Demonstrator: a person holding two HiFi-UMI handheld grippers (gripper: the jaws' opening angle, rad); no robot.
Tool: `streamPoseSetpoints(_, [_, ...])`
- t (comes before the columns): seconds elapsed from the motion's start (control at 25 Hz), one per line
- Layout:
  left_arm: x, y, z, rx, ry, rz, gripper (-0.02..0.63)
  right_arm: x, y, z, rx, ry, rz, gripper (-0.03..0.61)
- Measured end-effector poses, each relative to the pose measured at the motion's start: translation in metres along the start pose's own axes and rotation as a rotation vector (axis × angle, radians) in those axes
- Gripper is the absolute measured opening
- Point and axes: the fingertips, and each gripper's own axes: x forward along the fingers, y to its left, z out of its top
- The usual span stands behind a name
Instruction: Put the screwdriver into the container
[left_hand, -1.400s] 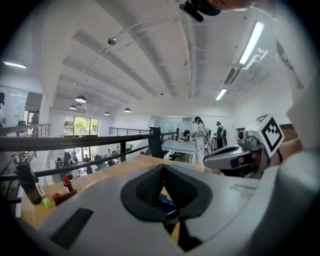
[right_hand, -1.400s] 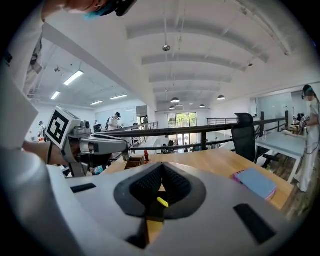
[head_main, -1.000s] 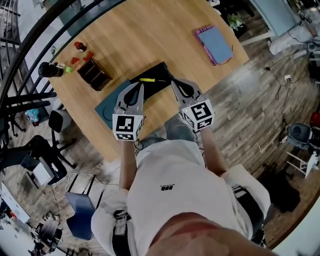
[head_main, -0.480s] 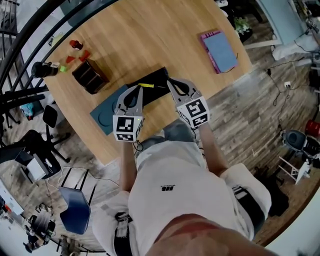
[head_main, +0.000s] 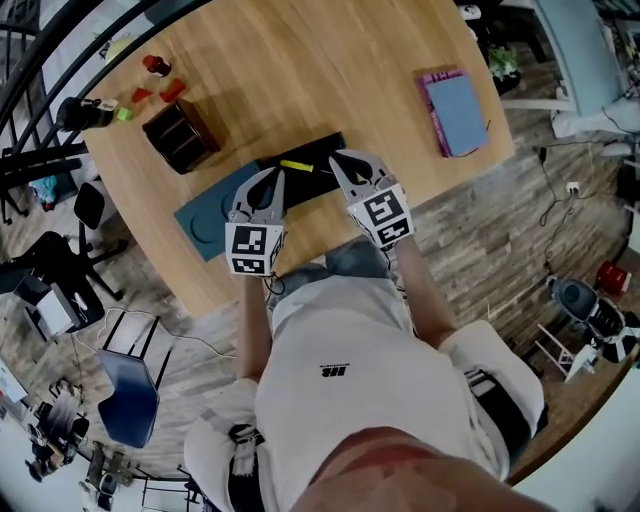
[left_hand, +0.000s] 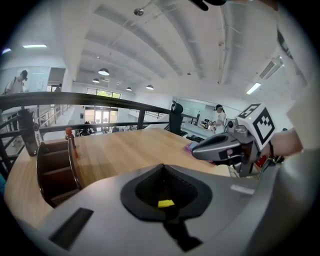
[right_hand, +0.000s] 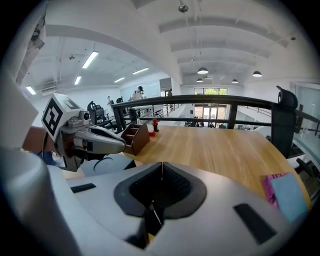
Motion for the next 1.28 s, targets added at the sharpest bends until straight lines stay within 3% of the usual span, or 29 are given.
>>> streamPoseSetpoints(0.64, [0.009, 0.014, -0.044, -0.098, 0.068, 0.063, 0.008, 0.058, 0.036, -0.041, -0.132, 0.17, 0.182, 0.037])
streamPoseSetpoints(0.88, [0.014, 0.018, -0.051, -0.124, 0.077, 0.084, 0.008, 0.08, 0.046, -0.069, -0.214, 0.29, 0.244, 0.055])
streamPoseSetpoints(1.28, [0.017, 0.015, -0.059, -0.143, 0.083, 0.118, 0.008, 0.097, 0.057, -0.096, -0.292, 0.38, 0.322, 0.072])
